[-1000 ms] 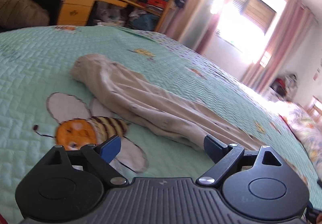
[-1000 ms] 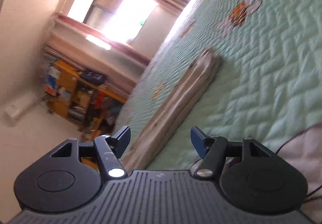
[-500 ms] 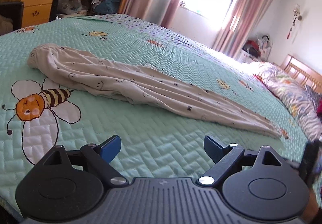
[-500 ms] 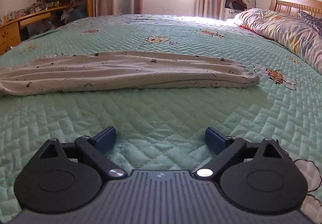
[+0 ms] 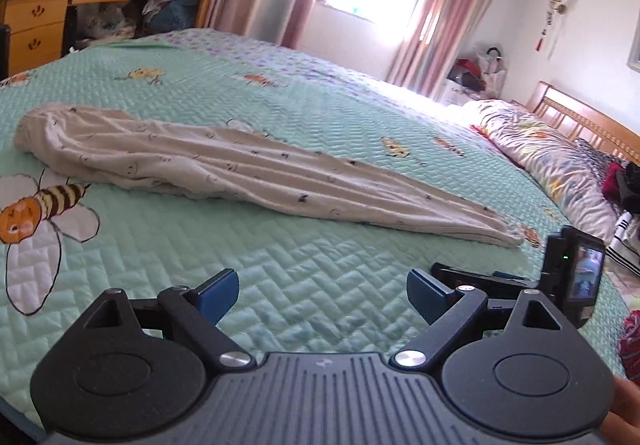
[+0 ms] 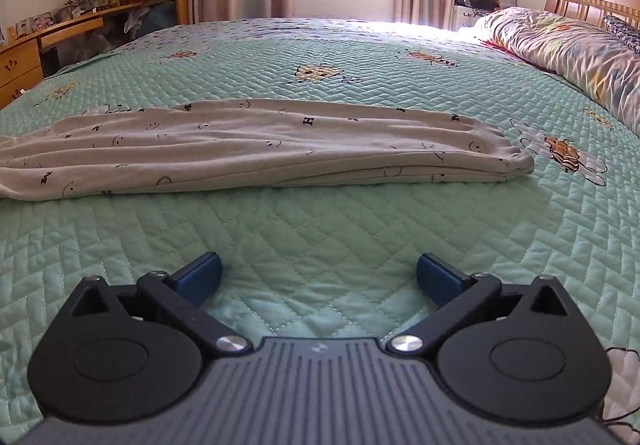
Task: Fold clothes
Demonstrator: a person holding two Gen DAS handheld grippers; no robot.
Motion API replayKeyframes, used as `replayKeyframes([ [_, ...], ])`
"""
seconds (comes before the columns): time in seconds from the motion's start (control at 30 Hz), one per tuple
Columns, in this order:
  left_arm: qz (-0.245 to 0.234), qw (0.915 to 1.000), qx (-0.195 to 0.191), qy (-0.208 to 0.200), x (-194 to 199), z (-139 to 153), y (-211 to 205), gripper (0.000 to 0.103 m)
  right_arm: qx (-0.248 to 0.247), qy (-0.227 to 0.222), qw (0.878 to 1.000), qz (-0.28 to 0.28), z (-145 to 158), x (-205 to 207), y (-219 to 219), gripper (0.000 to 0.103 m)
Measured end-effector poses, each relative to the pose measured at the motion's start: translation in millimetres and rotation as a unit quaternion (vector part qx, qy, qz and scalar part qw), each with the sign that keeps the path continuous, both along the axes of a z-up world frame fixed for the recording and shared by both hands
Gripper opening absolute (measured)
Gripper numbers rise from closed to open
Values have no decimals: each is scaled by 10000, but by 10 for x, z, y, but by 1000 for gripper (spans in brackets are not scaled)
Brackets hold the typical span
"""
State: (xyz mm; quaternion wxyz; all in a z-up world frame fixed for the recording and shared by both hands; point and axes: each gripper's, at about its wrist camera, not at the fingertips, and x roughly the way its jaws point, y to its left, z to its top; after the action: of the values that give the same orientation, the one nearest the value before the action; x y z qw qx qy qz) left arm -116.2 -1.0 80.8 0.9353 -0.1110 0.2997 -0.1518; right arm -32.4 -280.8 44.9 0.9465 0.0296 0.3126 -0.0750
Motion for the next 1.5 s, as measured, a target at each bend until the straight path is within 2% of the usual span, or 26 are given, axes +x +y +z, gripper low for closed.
replayKeyframes([
  [0.4, -47, 9998, -212, 18, -99, -7, -57, 92, 9, 1, 10000, 1, -1, 5, 6, 103],
  [0.83, 217, 9995, -222, -61, -179, 71, 100, 96, 12, 1, 10000, 1, -1, 6, 8, 103],
  [1.03, 43, 9999, -158, -32, -177, 30, 22, 96, 12, 1, 10000, 0, -1, 5, 10, 103],
  [1.5, 118, 9999, -69, 32, -202, -1, 14, 96, 14, 0, 10000, 1, -1, 3, 11, 103],
])
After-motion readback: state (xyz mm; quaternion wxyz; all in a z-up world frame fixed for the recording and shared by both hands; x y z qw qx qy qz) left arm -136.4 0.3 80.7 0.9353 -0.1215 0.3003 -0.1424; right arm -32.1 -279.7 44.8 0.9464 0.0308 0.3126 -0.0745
